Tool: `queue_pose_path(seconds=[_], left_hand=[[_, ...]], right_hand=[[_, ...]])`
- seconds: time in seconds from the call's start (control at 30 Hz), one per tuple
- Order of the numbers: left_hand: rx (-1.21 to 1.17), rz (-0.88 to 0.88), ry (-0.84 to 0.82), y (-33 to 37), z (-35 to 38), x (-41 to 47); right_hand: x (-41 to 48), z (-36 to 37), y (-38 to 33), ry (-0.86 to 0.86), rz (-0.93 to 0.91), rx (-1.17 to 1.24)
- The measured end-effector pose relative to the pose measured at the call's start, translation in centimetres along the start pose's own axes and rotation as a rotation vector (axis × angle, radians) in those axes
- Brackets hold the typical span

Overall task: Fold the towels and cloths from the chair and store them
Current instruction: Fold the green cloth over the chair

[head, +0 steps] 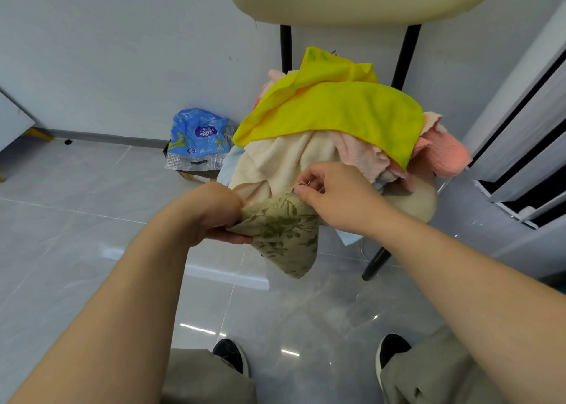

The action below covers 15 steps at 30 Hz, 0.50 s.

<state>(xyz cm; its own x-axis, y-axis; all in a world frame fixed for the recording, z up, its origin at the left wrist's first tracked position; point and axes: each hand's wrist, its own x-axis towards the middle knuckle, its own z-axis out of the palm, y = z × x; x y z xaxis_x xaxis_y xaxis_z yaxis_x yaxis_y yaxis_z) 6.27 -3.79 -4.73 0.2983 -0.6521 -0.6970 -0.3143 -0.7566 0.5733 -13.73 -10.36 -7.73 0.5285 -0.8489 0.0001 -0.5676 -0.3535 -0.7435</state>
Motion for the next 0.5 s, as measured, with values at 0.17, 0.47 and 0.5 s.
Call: queue_pose_path(seconds=[0.17,0.47,0.5], left_hand=[[0.025,0.045,0.017,-0.7,-1.0,0.3],[0.421,0.294,0.009,-1.2,-1.7,0.3],[0.498,0.317,0.018,-1.3,-1.7,0.3]], right_hand=[[0.0,0.1,0.1,0.009,0.015,0.044],[0.4,0.1,0.6,-0.001,0.059,0.077],[0.5,0.2,0.7,-0.004,0.063,0.084]])
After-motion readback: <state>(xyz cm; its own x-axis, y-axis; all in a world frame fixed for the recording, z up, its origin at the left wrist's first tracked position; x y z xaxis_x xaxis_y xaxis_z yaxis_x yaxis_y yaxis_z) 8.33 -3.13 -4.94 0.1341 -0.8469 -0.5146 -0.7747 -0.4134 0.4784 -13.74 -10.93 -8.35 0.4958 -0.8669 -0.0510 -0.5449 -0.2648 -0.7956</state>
